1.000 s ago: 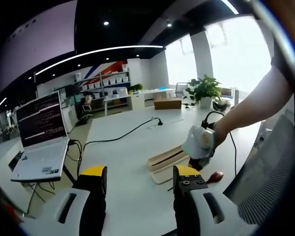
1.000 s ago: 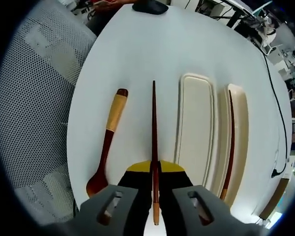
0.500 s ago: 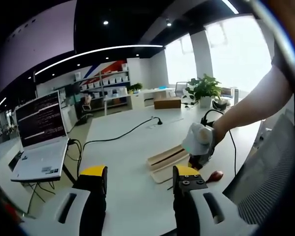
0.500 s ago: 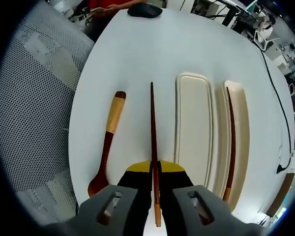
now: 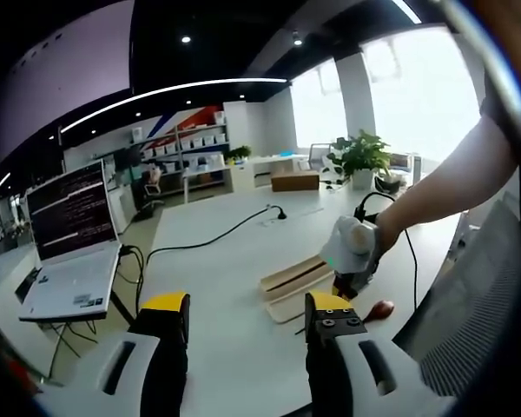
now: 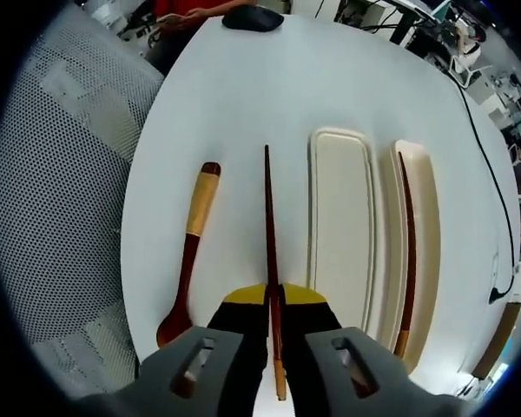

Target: Arrange the utensils inside the cutlery case until each visible utensil rests in its matching compartment.

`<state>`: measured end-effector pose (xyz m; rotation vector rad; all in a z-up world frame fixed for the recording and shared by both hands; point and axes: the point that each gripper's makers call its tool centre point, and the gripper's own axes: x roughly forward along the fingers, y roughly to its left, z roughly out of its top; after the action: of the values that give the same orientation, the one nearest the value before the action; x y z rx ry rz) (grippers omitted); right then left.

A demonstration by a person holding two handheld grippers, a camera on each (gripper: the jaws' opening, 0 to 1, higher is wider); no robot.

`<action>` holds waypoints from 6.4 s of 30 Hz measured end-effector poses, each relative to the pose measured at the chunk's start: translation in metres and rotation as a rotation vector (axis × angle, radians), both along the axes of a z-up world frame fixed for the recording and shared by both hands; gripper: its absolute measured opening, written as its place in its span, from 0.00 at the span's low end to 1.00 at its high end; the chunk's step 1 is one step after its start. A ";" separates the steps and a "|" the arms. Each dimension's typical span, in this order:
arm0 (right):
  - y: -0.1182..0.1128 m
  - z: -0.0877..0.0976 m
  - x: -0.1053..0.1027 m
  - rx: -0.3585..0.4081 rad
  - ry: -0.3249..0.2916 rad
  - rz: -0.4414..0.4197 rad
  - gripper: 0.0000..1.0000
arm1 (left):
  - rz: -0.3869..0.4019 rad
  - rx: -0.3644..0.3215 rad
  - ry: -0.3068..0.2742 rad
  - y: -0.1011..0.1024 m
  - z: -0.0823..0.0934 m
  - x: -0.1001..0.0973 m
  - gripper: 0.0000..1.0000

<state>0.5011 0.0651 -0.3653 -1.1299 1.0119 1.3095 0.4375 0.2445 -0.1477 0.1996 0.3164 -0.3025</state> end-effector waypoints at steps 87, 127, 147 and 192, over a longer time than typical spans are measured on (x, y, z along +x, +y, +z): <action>-0.008 0.034 0.009 -0.004 -0.020 -0.010 0.00 | -0.003 0.010 -0.009 0.001 0.001 -0.001 0.54; 0.004 0.002 0.003 -0.017 0.043 -0.007 0.00 | -0.004 0.006 0.013 0.000 -0.002 0.000 0.54; -0.003 0.006 0.000 0.039 0.048 -0.005 0.03 | -0.010 0.012 0.010 -0.001 -0.002 -0.001 0.54; -0.006 0.002 0.001 0.011 0.070 -0.124 0.00 | -0.005 0.012 0.009 0.001 -0.003 0.000 0.54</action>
<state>0.5019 0.0591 -0.3637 -1.0030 1.1077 1.2610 0.4375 0.2455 -0.1503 0.2107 0.3269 -0.3063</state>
